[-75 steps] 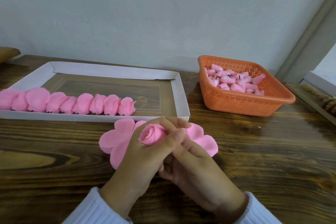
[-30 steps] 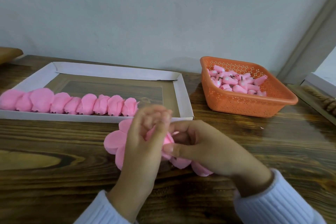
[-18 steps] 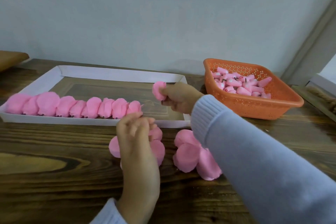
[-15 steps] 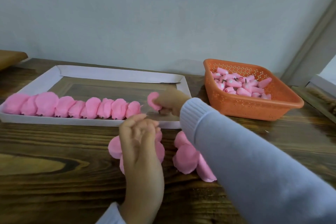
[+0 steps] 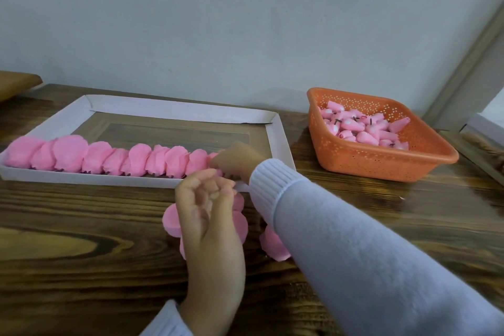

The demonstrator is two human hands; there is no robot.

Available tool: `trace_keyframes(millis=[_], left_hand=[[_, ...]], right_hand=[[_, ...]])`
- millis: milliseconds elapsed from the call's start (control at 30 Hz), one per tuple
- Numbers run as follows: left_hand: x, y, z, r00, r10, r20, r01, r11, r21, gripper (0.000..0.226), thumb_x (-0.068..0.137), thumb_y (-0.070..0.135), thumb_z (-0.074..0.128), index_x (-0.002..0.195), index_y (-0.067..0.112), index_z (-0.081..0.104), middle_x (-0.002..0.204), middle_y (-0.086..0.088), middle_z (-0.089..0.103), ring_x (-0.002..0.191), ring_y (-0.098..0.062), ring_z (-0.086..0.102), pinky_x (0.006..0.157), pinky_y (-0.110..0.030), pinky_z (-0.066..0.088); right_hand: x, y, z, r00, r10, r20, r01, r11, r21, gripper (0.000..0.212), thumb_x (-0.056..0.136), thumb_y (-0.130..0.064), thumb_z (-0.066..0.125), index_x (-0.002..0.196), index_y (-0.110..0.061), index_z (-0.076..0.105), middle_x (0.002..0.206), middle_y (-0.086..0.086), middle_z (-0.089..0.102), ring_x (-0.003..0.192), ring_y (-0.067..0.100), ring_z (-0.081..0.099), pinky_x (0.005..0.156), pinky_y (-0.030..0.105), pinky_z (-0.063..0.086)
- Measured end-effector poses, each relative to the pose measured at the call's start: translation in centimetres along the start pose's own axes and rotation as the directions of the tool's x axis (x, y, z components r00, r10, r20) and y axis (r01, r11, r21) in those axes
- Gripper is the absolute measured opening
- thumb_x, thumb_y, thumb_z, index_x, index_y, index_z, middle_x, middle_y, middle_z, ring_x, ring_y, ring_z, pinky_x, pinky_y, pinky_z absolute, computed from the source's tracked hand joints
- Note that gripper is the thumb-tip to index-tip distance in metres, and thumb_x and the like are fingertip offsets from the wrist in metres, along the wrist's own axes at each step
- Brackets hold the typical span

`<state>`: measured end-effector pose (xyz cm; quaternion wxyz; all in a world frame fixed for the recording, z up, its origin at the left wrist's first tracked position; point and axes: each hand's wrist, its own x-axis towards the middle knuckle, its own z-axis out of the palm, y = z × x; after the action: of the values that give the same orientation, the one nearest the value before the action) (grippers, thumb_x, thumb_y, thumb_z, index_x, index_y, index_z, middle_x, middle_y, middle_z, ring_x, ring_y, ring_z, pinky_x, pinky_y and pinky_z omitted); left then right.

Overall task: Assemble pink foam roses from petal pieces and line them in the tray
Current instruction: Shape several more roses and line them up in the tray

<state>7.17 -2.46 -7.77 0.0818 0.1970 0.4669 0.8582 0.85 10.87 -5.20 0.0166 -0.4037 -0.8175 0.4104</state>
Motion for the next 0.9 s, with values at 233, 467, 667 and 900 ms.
trace_keyframes(millis=[233,467,667,900], left_hand=[[0.1,-0.3,0.1,1.000,-0.026,-0.006,0.026,1.000,0.012,0.022,0.076,0.024,0.057,0.083,0.043,0.064,0.088,0.006,0.064,0.085,-0.005,0.062,0.070,-0.011,0.048],[0.1,-0.2,0.2,0.998,-0.062,-0.006,0.062,0.998,0.003,0.024,0.076,0.024,0.057,0.078,0.046,0.064,0.078,0.016,0.066,0.076,0.003,0.064,0.065,-0.009,0.048],[0.2,-0.2,-0.1,0.993,-0.116,-0.014,0.116,0.993,0.012,0.022,0.071,0.023,0.059,0.076,0.044,0.064,0.081,0.014,0.064,0.080,-0.001,0.062,0.064,-0.010,0.047],[-0.3,0.0,0.2,0.943,-0.237,0.235,0.204,0.967,0.155,0.023,0.083,0.009,0.064,0.079,0.031,0.067,0.078,0.008,0.067,0.070,0.000,0.061,0.060,-0.011,0.047]], right_hand=[[0.7,0.9,-0.6,1.000,-0.005,0.013,0.004,0.995,0.095,0.028,0.089,-0.016,0.064,0.065,-0.015,0.049,0.068,0.001,0.054,0.055,0.011,0.052,0.046,0.014,0.046],[-1.2,0.4,-3.4,0.966,-0.189,-0.179,0.107,0.915,-0.390,0.030,0.088,-0.034,0.056,0.065,-0.017,0.047,0.069,-0.002,0.052,0.066,0.016,0.053,0.064,0.028,0.039],[-3.6,2.6,-11.9,0.846,-0.305,-0.437,0.131,0.914,-0.384,0.022,0.086,-0.025,0.057,0.074,-0.007,0.060,0.076,0.007,0.064,0.075,0.026,0.059,0.061,0.029,0.045],[-3.6,13.3,-22.3,0.862,0.022,-0.507,-0.352,0.746,-0.566,0.020,0.092,-0.017,0.050,0.093,-0.001,0.063,0.107,0.022,0.065,0.087,0.031,0.056,0.072,0.032,0.043]])
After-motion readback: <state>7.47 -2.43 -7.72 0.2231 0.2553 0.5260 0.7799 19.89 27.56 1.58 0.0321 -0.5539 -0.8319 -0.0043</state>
